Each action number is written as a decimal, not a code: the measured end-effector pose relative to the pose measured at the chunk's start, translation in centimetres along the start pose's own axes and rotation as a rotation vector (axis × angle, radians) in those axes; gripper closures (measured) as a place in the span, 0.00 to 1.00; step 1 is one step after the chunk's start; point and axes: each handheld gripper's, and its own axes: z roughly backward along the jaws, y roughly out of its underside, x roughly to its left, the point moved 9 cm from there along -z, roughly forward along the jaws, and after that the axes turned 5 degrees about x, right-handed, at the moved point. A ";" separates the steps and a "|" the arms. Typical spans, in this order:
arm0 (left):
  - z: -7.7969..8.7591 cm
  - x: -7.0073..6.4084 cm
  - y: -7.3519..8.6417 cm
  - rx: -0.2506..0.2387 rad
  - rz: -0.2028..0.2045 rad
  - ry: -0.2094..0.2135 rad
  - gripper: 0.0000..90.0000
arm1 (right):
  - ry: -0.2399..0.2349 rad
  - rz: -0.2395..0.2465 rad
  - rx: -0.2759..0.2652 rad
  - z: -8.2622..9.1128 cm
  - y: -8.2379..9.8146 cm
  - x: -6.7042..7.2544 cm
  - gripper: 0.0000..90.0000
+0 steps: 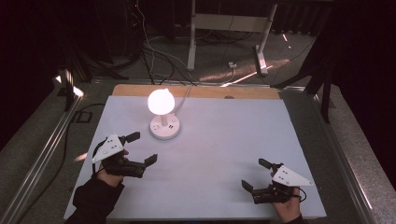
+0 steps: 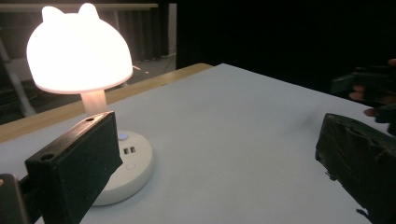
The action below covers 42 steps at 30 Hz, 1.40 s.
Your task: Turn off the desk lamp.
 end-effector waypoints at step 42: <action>-9.4 4.1 2.7 0.133 0.123 -0.211 0.08 | -0.013 -0.011 -0.002 0.0 0.0 0.0 0.00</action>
